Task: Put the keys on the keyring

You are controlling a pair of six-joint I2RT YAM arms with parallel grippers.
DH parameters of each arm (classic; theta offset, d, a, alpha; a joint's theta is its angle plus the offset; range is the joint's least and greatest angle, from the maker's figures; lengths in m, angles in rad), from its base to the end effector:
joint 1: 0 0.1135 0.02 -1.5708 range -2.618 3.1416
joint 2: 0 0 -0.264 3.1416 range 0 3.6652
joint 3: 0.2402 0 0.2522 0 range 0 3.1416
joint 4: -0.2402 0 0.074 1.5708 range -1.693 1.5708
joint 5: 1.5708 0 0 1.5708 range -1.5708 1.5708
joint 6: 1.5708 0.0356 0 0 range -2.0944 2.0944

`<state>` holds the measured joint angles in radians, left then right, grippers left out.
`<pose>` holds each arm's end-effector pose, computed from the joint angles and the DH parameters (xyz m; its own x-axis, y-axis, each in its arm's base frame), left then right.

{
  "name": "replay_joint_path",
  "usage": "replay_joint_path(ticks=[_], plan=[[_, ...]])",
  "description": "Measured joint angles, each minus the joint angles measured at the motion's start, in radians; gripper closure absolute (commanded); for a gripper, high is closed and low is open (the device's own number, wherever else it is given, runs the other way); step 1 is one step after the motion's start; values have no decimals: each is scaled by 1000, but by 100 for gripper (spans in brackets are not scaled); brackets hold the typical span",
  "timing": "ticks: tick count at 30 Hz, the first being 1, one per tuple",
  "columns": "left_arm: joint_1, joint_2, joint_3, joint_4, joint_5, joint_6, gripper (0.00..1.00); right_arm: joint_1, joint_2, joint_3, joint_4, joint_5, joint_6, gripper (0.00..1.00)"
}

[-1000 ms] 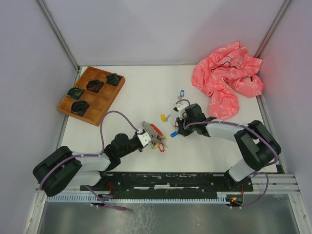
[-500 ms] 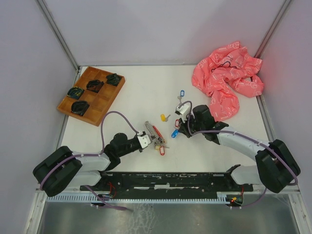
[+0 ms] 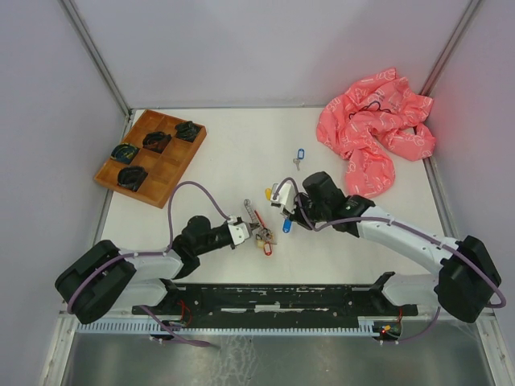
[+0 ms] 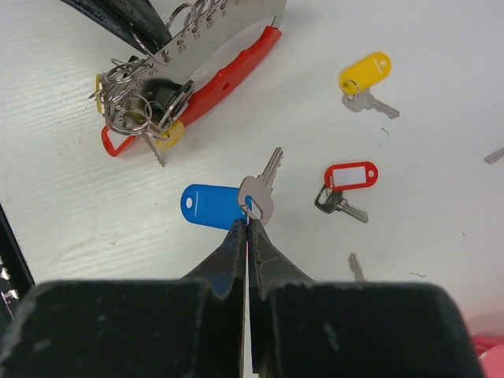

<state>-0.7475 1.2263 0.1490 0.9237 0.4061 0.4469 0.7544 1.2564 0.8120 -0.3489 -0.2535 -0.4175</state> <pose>0.1409 -0.1498 0.1584 0.2925 0.2703 -0.9173 0.8699 0.3233 0.3726 0.1844 0.1855 0.2361 -0.1539 -0.6833 -0.7137 -0.9338 0.3368 -0.1211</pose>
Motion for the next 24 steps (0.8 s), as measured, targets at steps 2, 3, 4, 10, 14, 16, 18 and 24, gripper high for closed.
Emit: replay_joint_path(ticks=[2,3,4,10,14,16,18,24], plan=[[0,0,0,-2,-1,0,97,3,11,29,-27,11,1,99],[0,0,0,-2,-3,0,97,3,22,35,-34,11,10,99],[0,-2,0,-2,-4,0,97,3,40,40,-37,14,28,99],[0,-16,-3,-2,-16,0,97,3,203,31,-39,48,182,98],[2,-18,-5,-3,-31,0,97,3,237,22,-27,75,258,95],[2,-18,-6,-2,-38,0,97,3,259,25,-21,80,281,94],[2,-19,-6,-4,-42,0,97,3,284,32,-23,84,295,92],[2,-32,-10,-10,-55,0,97,3,343,73,-41,102,315,82]])
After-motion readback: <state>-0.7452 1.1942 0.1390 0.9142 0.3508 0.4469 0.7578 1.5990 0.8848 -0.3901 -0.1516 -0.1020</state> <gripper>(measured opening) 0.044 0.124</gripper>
